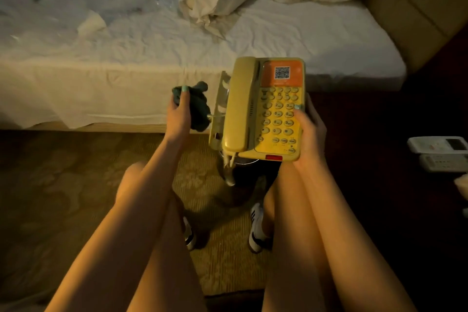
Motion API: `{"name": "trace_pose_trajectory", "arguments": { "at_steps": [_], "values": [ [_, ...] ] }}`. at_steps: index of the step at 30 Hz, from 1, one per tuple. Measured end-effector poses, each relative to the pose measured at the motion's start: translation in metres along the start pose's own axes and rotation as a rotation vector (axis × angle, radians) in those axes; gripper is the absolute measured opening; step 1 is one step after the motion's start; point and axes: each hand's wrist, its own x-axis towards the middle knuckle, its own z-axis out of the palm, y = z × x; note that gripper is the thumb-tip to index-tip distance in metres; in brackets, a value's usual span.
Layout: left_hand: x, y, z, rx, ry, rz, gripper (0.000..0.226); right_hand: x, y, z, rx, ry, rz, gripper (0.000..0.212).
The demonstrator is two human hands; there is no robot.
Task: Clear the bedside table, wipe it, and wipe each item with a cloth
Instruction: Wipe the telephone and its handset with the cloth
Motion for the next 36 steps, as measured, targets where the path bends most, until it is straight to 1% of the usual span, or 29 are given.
{"name": "trace_pose_trajectory", "arguments": {
  "at_steps": [1,3,5,7,11,13,15,18,20,22,24,26,27,30,32,34,36],
  "values": [
    [-0.004,0.014,0.006,0.003,-0.033,0.023,0.047,-0.008,-0.008,-0.002,0.024,-0.011,-0.003,0.045],
    [-0.009,0.036,0.019,0.019,-0.113,0.007,0.036,-0.020,-0.021,-0.003,0.030,-0.033,-0.014,0.046],
    [-0.021,0.050,0.035,0.050,-0.243,-0.030,0.038,-0.033,-0.038,-0.009,0.015,-0.022,-0.055,0.046],
    [-0.034,0.059,0.049,0.073,-0.342,-0.057,0.045,-0.043,-0.057,-0.017,0.038,0.013,-0.088,0.046],
    [-0.065,0.075,0.082,0.097,-0.558,-0.025,0.038,-0.066,-0.089,-0.045,0.071,0.109,-0.155,0.045],
    [-0.079,0.081,0.105,0.157,-0.658,-0.002,0.030,-0.083,-0.098,-0.064,0.074,0.171,-0.191,0.044],
    [-0.089,0.084,0.129,0.261,-0.717,0.058,0.018,-0.101,-0.101,-0.086,0.067,0.261,-0.231,0.040],
    [-0.099,0.081,0.171,0.405,-0.809,0.153,0.012,-0.122,-0.095,-0.121,0.048,0.426,-0.239,0.035],
    [-0.108,0.076,0.199,0.460,-0.878,0.170,0.009,-0.133,-0.089,-0.142,0.020,0.561,-0.203,0.040],
    [-0.113,0.069,0.222,0.527,-0.944,0.154,0.008,-0.141,-0.082,-0.158,-0.046,0.667,-0.134,0.051],
    [-0.115,0.060,0.244,0.594,-1.012,0.130,0.009,-0.150,-0.074,-0.174,-0.112,0.736,-0.067,0.060],
    [-0.117,0.054,0.267,0.637,-1.085,0.125,0.008,-0.158,-0.067,-0.189,-0.176,0.777,-0.009,0.063],
    [-0.119,0.050,0.278,0.652,-1.125,0.128,0.006,-0.161,-0.064,-0.197,-0.196,0.812,0.007,0.060],
    [-0.127,0.035,0.310,0.673,-1.244,0.129,0.012,-0.168,-0.055,-0.218,-0.165,0.954,0.039,0.041],
    [-0.127,0.020,0.326,0.685,-1.326,0.109,0.014,-0.168,-0.046,-0.226,-0.124,1.060,0.060,0.039],
    [-0.124,0.001,0.338,0.707,-1.388,0.091,0.012,-0.166,-0.036,-0.227,-0.138,1.179,0.069,0.037],
    [-0.118,-0.016,0.346,0.726,-1.452,0.062,0.015,-0.163,-0.027,-0.226,-0.117,1.262,0.101,0.036]
  ]
}}
